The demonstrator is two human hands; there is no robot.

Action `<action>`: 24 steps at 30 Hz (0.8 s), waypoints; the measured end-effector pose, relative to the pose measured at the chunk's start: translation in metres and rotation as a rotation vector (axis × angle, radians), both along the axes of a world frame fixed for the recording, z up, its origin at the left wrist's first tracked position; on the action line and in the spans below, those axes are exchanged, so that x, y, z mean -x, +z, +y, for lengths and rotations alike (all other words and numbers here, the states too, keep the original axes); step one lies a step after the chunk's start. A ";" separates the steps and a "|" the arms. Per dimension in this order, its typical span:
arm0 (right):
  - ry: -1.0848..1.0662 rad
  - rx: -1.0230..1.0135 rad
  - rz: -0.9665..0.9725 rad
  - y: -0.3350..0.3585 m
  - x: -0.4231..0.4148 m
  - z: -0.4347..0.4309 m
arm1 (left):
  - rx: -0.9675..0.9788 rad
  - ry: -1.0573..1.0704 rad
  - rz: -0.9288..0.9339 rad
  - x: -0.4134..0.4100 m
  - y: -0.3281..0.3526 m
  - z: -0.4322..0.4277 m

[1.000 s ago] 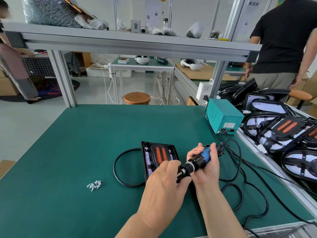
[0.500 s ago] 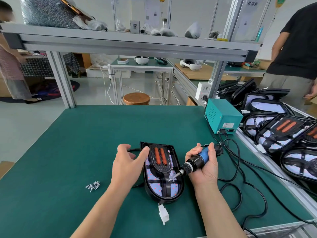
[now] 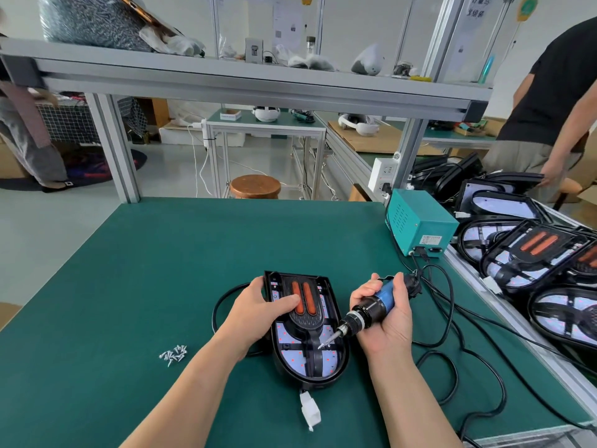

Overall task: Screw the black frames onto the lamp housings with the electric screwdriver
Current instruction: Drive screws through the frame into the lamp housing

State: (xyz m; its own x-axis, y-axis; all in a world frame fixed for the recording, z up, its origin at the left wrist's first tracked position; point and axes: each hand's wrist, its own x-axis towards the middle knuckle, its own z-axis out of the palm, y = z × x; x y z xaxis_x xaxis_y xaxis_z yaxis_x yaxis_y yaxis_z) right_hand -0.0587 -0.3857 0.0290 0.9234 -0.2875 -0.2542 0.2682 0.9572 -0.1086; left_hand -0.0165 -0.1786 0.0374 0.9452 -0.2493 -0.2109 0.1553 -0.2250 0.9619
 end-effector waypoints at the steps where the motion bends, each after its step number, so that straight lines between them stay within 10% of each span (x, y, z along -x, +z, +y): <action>1: 0.000 0.000 0.001 0.000 0.000 0.000 | 0.018 -0.002 0.000 0.000 -0.001 -0.001; 24: 0.028 0.094 0.109 0.029 0.003 0.009 | 0.082 0.013 -0.014 0.001 -0.009 -0.001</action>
